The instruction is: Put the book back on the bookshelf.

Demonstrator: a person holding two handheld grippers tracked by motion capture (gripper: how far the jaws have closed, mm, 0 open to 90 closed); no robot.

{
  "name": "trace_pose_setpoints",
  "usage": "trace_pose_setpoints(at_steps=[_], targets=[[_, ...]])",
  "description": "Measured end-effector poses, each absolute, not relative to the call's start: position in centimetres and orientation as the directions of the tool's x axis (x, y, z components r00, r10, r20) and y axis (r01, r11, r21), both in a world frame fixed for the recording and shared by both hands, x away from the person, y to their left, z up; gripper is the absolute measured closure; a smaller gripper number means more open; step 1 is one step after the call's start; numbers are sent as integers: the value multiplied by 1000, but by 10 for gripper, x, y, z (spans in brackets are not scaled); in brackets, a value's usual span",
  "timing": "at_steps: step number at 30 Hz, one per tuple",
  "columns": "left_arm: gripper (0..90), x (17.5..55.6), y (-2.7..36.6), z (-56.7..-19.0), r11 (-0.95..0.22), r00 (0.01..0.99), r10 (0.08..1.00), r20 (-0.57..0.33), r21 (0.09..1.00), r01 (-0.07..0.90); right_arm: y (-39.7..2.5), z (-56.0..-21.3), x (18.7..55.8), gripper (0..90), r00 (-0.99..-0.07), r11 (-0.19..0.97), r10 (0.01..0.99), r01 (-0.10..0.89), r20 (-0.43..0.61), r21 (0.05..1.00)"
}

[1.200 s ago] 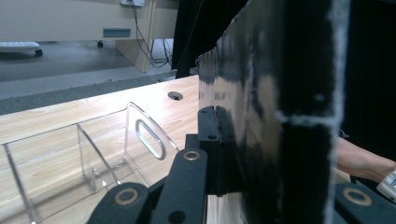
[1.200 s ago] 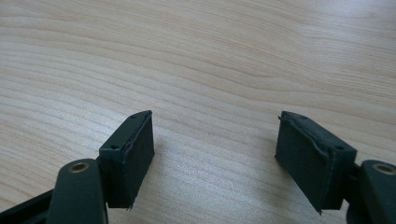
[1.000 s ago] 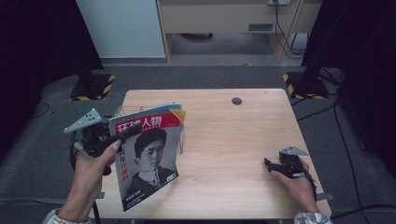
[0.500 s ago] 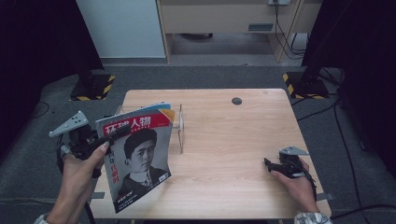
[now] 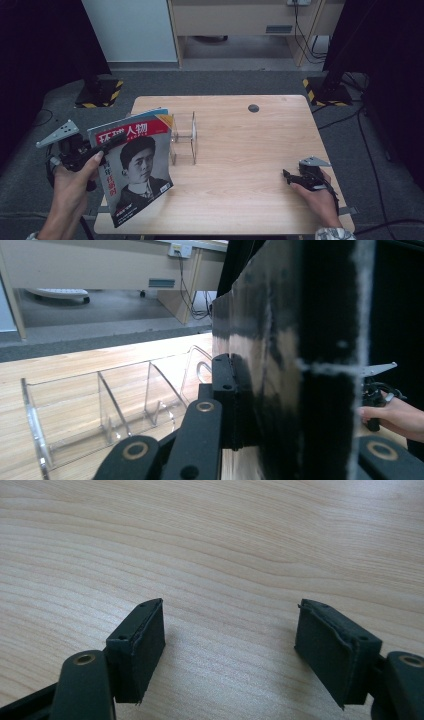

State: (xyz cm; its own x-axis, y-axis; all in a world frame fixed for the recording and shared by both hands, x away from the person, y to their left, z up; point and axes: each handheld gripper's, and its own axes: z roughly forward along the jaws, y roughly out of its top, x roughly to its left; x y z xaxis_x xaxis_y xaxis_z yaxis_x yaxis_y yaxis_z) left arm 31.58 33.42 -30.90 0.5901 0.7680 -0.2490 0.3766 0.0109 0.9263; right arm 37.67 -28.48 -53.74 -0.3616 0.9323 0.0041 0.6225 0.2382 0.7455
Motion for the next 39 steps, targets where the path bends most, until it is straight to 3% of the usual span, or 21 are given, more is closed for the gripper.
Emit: trace_pose_setpoints(at_steps=[39], targets=[[866,302,395,-305,54,490,839,-239,931,361,-285,-537,377,278,-363,239,932,623,5,745]])
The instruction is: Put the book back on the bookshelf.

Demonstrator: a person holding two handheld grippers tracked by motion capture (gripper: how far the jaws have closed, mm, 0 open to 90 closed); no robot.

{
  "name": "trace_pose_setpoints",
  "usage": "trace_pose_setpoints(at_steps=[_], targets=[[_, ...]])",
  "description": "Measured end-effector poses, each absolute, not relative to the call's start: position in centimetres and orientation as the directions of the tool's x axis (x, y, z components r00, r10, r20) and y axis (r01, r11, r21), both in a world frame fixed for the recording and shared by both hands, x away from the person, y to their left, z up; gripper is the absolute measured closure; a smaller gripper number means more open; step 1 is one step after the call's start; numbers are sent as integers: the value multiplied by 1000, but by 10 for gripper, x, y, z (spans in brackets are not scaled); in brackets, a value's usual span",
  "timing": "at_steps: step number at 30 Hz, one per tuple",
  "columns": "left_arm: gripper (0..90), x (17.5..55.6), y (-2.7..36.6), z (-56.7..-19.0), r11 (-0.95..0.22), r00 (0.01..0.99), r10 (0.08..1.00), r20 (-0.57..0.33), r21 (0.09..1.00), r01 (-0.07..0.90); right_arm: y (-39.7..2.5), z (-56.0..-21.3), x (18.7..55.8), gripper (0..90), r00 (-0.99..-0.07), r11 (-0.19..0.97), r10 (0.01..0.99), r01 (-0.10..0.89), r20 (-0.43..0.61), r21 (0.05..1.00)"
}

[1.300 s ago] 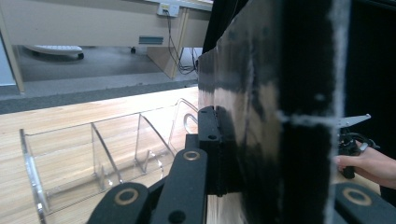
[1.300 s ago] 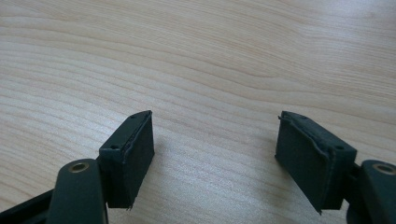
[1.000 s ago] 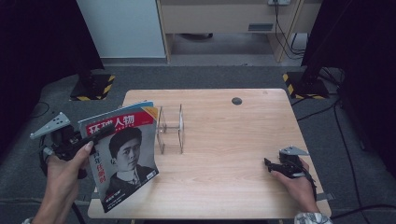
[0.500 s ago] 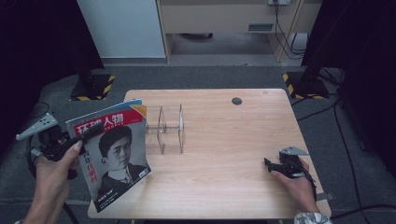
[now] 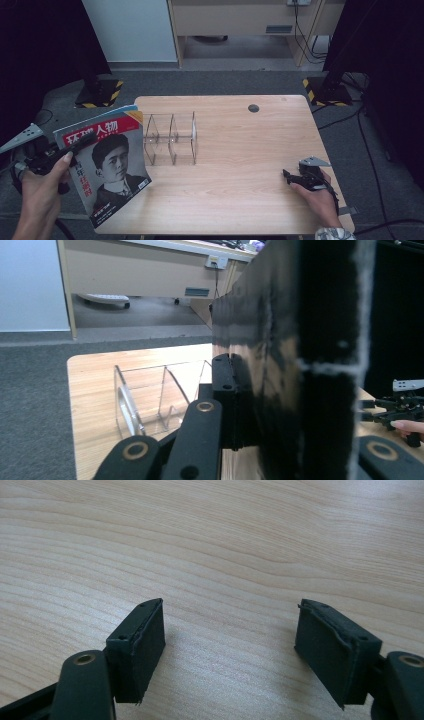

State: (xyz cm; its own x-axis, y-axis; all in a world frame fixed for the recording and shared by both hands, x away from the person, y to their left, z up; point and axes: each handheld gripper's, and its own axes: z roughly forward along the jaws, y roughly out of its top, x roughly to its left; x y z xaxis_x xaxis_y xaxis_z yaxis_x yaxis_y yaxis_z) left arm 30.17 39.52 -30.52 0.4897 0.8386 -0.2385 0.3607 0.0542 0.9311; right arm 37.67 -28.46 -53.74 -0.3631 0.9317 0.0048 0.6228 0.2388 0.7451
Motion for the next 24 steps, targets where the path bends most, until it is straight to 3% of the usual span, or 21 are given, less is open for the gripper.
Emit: trace_pose_setpoints(at_steps=[24], targets=[[866,342,404,-310,49,391,901,-188,940,339,-285,-537,377,279,-363,239,932,622,4,745]])
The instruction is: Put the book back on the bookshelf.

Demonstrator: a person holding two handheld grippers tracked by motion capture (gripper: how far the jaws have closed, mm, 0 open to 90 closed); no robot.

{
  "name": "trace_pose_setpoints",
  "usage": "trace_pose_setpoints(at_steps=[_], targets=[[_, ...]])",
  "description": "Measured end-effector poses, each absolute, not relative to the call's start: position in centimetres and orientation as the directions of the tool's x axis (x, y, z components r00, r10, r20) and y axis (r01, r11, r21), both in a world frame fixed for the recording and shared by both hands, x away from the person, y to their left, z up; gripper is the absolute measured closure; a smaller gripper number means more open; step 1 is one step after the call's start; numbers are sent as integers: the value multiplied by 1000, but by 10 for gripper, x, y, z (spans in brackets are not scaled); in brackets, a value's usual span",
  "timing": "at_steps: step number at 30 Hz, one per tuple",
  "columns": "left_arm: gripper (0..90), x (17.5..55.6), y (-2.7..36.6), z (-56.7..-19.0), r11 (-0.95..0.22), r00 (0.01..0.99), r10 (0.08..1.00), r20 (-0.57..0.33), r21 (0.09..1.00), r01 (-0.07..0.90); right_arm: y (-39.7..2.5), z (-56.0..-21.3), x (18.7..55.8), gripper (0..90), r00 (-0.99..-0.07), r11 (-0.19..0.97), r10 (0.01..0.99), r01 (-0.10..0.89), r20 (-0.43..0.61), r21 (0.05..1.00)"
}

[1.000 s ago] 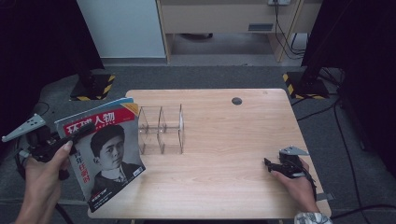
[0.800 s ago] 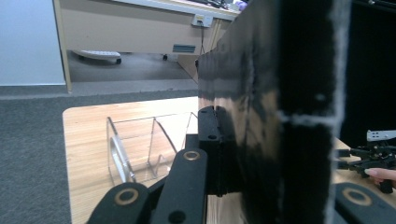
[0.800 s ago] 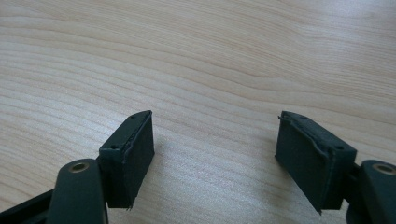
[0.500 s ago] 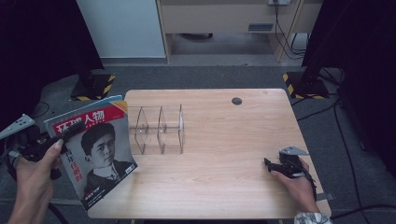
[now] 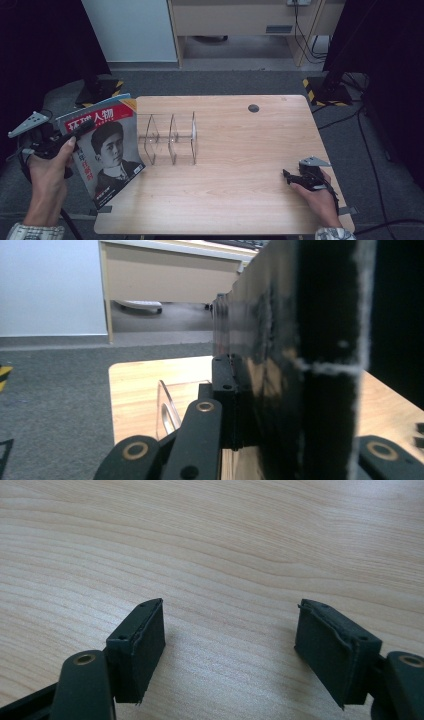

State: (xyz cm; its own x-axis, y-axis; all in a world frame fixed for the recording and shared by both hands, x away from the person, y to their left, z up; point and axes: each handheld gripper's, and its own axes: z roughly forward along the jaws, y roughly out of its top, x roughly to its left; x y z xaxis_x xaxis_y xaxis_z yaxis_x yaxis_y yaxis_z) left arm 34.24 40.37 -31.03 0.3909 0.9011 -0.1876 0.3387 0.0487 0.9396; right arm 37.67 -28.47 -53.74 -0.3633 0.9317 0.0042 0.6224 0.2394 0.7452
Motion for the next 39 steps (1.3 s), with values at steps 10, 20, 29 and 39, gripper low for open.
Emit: trace_pose_setpoints(at_steps=[10,20,29,39], targets=[[866,365,400,-314,64,362,917,-166,959,278,-285,-537,377,279,-362,238,932,623,4,745],[866,382,390,-321,79,346,926,-153,973,218,-285,-537,377,280,-362,239,932,622,4,745],[866,389,385,-333,92,333,931,-147,980,175,-284,-537,377,280,-366,241,931,622,4,745],[867,389,385,-345,113,317,936,-154,983,144,-284,-537,376,280,-365,238,931,623,7,745]])
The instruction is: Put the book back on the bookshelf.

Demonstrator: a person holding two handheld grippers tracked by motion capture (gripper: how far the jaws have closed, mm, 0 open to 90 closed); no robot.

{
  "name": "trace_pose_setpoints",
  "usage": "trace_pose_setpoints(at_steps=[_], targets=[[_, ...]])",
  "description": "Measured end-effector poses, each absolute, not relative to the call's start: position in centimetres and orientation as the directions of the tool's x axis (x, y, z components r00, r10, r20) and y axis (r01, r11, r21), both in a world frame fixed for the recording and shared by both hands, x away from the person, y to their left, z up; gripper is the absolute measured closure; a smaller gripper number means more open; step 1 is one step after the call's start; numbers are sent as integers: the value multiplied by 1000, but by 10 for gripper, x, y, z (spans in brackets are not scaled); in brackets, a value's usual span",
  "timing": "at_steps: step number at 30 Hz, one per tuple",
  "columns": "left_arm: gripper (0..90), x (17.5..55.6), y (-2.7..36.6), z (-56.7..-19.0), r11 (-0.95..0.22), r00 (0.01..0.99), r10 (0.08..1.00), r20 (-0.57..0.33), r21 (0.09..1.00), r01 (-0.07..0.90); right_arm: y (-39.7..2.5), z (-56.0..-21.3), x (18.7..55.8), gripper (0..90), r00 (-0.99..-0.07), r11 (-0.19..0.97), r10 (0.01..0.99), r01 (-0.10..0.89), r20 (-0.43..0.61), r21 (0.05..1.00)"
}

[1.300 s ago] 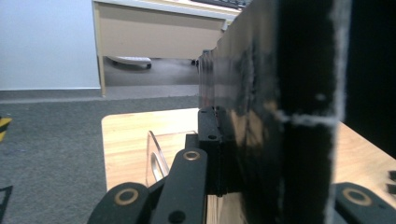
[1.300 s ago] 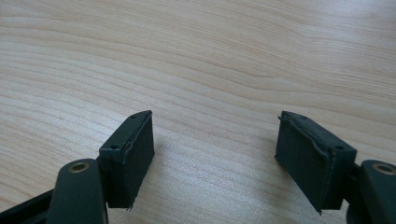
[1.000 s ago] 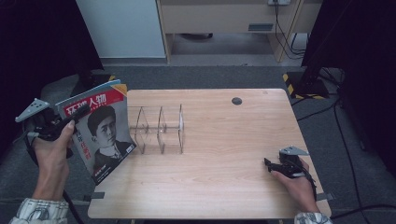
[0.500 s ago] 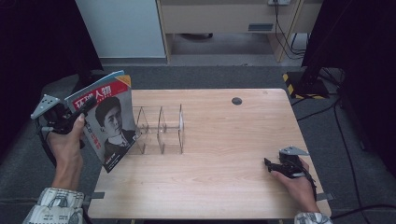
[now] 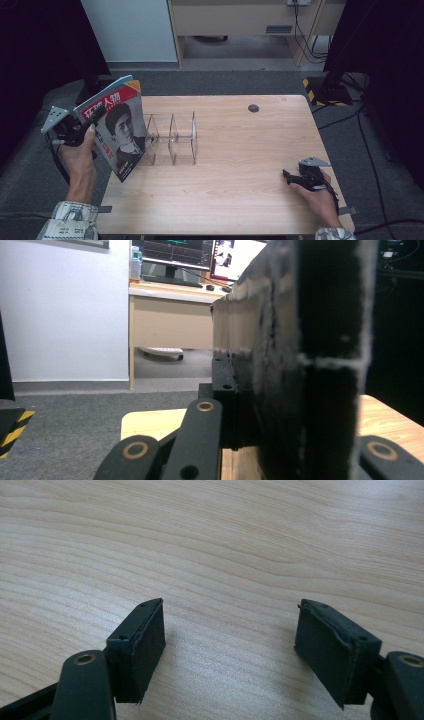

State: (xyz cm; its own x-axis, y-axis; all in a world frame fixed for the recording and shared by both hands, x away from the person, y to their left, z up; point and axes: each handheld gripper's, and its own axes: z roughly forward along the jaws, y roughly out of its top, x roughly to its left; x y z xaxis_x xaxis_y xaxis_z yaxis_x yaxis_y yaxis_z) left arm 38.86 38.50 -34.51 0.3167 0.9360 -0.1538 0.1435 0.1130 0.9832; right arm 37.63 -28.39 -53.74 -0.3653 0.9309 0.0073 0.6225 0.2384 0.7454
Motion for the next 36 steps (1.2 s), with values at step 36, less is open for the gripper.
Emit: trace_pose_setpoints(at_steps=[36], targets=[[866,387,376,-358,118,346,929,-132,991,61,-283,-537,375,282,-372,243,928,622,8,744]])
